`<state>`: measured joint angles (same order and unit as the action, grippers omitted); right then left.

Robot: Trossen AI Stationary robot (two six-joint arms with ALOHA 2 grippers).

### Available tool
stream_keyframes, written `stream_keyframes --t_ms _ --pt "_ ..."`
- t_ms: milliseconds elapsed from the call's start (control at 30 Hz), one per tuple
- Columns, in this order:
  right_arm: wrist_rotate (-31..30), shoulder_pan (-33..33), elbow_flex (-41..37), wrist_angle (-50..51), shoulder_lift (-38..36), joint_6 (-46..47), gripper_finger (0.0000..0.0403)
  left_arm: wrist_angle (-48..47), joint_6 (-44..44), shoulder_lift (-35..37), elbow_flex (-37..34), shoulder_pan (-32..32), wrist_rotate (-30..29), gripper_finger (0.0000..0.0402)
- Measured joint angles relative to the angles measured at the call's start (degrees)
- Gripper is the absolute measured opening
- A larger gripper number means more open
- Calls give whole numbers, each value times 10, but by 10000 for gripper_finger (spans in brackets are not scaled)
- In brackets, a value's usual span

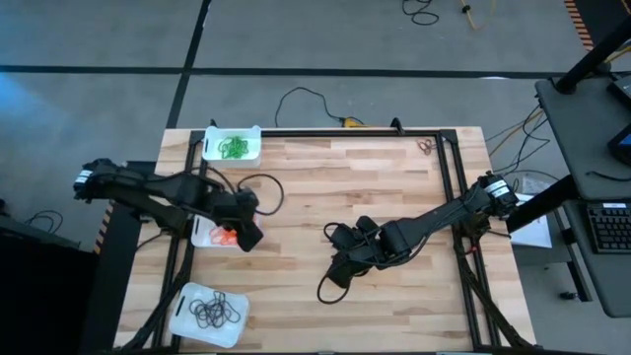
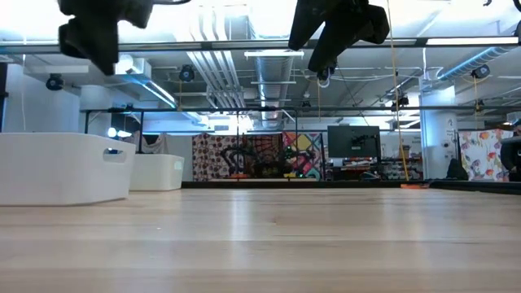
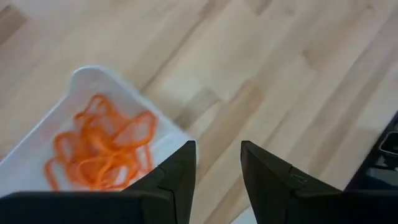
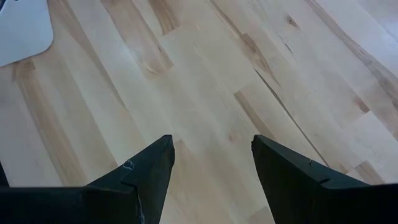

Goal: Sort rubber bands into baskets
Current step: Put the orange rubber band into the middle white bin

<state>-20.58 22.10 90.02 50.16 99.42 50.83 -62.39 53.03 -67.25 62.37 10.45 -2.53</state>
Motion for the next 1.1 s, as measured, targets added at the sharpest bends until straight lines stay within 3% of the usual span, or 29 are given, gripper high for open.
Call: stream_keyframes --t_ms 167,333,667,900,1100 --pt "0 0 0 0 0 0 215 62 -14 -52 18 26 -6 112" --pt "0 0 0 0 0 0 215 123 -87 -109 42 30 18 112" --pt "0 0 0 0 0 0 215 197 -239 -189 117 15 3 112" --pt "0 0 0 -4 0 0 215 243 -296 -149 88 1 0 112" --pt "-30 -14 0 -116 -3 -9 215 328 -280 -39 -43 5 -25 112"
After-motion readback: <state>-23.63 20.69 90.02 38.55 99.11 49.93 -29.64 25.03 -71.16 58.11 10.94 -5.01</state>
